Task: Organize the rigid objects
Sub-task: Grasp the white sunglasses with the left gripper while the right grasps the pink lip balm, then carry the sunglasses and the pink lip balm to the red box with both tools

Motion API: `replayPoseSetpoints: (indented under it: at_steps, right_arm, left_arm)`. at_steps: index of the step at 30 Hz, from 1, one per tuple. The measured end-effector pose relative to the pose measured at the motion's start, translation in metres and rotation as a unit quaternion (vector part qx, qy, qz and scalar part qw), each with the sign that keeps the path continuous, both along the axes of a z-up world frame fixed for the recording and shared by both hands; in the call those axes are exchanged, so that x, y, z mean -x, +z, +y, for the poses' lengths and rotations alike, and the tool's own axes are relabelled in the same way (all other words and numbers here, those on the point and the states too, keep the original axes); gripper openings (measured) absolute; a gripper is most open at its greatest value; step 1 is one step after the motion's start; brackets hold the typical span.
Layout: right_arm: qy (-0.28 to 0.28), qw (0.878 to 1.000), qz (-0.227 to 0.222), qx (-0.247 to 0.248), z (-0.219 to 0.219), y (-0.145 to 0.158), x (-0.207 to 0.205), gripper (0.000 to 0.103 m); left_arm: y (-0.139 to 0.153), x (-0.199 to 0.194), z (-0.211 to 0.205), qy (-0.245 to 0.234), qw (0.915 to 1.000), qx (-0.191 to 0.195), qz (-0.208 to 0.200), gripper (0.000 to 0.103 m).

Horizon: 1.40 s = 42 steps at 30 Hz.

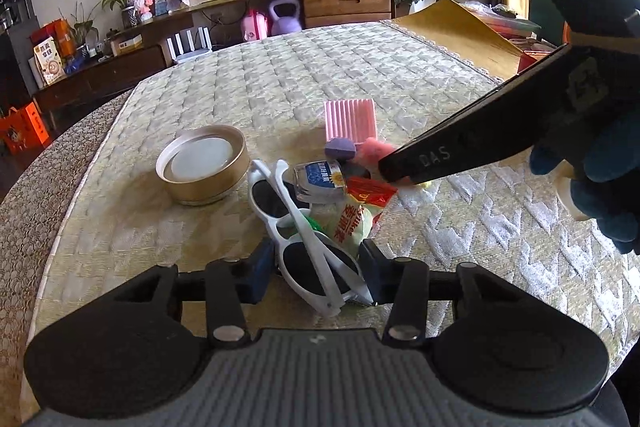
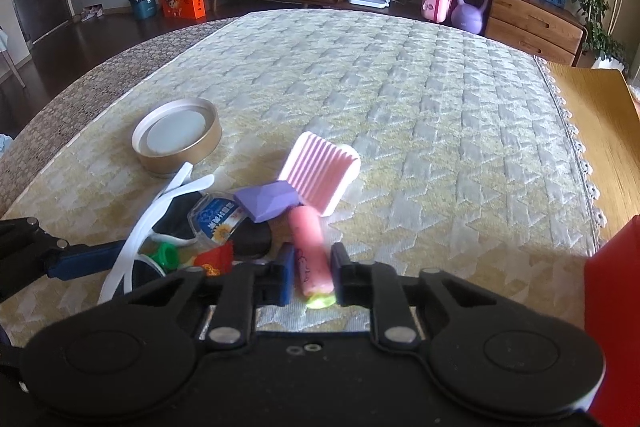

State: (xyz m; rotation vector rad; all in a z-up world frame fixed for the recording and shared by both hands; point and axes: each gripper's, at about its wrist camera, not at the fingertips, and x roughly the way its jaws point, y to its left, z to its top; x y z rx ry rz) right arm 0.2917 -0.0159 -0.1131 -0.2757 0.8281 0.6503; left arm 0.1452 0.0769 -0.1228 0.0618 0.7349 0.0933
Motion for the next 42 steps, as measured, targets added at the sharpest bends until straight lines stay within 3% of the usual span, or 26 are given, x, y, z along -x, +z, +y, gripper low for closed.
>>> replayPoseSetpoints:
  at_steps: [6,7,14,30,42]
  right_arm:
    - [-0.008,1.000,0.003,-0.016,-0.013,0.004,0.010,0.015]
    - [-0.010,1.000,0.006,-0.021,-0.017,0.006,0.012,0.015]
    - [-0.024,0.999,0.010,-0.043,-0.037,0.015,0.028,0.015]
    - [-0.049,0.996,-0.005,-0.079,-0.096,0.046,0.076,0.015]
    - [-0.098,0.989,-0.039,-0.099,-0.148,0.078,0.094,0.015]
  left_arm:
    - [0.007,0.005,0.006,0.002,0.9999,0.013,-0.006,0.042]
    - [0.009,0.007,0.007,0.003,0.9999,0.011,-0.009,0.030]
    - [0.017,0.012,0.011,0.005,0.9998,0.015,-0.013,0.024]
    - [0.048,0.030,0.005,0.017,0.9991,0.017,-0.034,0.024]
    - [0.088,0.029,-0.029,-0.019,0.9972,0.026,-0.067,0.024]
